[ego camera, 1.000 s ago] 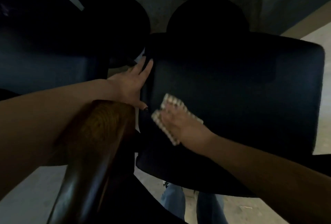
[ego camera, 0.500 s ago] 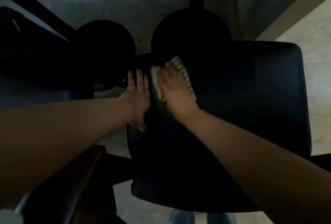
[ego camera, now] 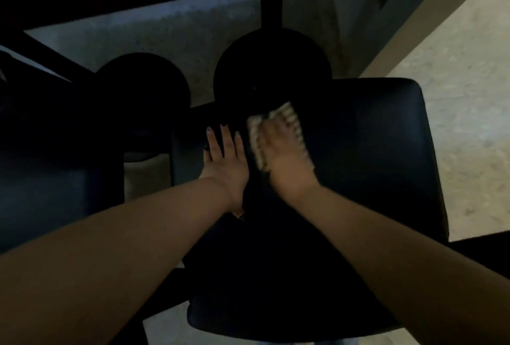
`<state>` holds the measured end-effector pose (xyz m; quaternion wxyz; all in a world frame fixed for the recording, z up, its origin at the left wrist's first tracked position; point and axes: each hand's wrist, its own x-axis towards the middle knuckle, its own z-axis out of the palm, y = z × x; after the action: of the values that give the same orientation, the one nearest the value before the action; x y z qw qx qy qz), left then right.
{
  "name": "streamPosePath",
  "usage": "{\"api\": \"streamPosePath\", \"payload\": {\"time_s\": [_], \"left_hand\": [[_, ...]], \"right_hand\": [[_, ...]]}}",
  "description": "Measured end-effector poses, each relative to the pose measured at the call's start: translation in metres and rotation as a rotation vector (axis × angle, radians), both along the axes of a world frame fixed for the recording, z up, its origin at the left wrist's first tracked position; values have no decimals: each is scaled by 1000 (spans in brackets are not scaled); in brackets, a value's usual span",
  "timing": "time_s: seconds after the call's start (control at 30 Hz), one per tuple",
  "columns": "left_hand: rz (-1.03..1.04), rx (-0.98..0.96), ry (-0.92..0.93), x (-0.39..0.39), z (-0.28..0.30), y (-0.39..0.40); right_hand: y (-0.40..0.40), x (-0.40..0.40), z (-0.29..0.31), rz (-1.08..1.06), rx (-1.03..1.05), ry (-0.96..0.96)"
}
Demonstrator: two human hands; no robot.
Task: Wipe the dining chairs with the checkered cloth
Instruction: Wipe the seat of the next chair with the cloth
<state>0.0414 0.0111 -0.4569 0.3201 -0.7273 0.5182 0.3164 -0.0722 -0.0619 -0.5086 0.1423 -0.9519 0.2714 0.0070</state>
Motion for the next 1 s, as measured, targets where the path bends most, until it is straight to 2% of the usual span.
{"api": "streamPosePath", "payload": {"time_s": [0.07, 0.13, 0.17, 0.27, 0.33, 0.37, 0.4, 0.5, 0.57, 0.63, 0.67, 0.7, 0.8, 0.83, 0.87, 0.9, 0.93, 1.0], "left_hand": [[37, 13, -37, -9, -2, -2], [46, -25, -34, -8, -3, 2], [46, -45, -23, -6, -3, 4], [58, -72, -5, -4, -3, 7], [68, -80, 8, -5, -5, 7], [77, -90, 19, -4, -6, 7], [84, -101, 31, -3, -7, 9], [87, -138, 59, 2, -8, 15], [109, -157, 88, 4, -9, 16], [128, -184, 96, 4, -10, 17], [131, -191, 94, 4, -11, 17], [134, -194, 91, 4, -12, 17], [150, -219, 89, 4, -17, 18], [157, -232, 97, 5, -18, 19], [167, -247, 111, 6, -19, 20], [181, -264, 130, 8, -20, 22], [192, -280, 147, 10, -19, 24], [197, -290, 168, 13, -19, 25]], "right_hand": [[10, -25, 7, 253, 34, -42], [-30, -67, 11, 272, -50, -130], [-56, -88, 11, 147, -58, -107], [-116, -136, 12, -542, 28, -34], [-117, -115, 9, -876, 14, -35], [-106, -93, 10, -892, -2, -23], [-88, -71, 8, -815, -5, -37], [-10, -22, 0, -285, 130, -74], [16, -30, 1, 14, 154, -42], [-11, -57, 1, 125, 50, -29], [-31, -74, -1, 59, 10, 5], [-53, -93, -2, -120, -7, 18], [-100, -133, 7, -923, 50, -68], [-102, -126, 10, -1083, 60, -91], [-97, -106, 11, -1135, 83, -89], [-87, -82, 13, -1096, 111, -102], [-69, -56, 11, -980, 141, -132], [-16, -10, 0, -552, 141, -108]]}}
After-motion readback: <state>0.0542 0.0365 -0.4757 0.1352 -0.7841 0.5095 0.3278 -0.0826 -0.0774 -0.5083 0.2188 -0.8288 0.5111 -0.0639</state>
